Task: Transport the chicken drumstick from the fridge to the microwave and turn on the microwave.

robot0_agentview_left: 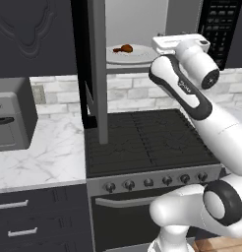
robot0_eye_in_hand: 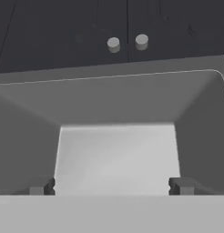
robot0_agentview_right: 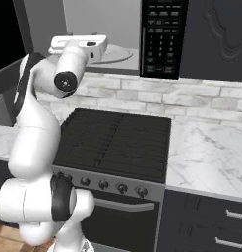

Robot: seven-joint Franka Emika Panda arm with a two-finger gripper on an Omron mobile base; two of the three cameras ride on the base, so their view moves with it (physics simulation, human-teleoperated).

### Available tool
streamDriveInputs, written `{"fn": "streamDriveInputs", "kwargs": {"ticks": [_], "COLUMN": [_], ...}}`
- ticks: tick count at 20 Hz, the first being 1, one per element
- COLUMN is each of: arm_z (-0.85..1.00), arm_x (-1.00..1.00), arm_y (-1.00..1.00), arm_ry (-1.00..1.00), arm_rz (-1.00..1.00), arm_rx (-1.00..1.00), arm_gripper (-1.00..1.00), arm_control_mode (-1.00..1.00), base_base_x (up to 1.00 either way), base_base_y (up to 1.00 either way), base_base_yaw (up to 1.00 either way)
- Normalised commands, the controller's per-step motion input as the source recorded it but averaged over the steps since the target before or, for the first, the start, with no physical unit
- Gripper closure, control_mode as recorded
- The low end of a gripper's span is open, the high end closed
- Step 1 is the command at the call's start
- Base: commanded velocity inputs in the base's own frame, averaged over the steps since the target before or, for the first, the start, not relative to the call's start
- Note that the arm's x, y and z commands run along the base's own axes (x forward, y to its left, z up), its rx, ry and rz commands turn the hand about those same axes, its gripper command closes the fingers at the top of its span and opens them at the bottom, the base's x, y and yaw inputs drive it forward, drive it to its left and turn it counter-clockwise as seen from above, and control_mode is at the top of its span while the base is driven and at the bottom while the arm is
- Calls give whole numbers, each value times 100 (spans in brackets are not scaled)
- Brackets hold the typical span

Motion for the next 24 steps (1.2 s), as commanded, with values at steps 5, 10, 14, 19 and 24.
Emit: {"fn": "streamDriveInputs", "kwargs": {"ticks": [5, 10, 14, 19, 24], "arm_z": [10, -8, -12, -3, -10], "arm_x": [-100, -100, -87, -47, -27], "arm_y": [-12, -1, 16, 26, 33], "arm_ry": [4, 12, 31, 44, 49], "arm_rz": [0, 0, -2, -1, -1], "arm_rx": [1, -9, -30, -39, -44], "arm_gripper": [-100, -100, -100, -100, -100], "arm_control_mode": [-100, -100, -100, -100, -100], "base_base_x": [0, 0, 0, 0, 0], "base_base_y": [0, 0, 0, 0, 0], "base_base_yaw": [0, 0, 0, 0, 0]}}
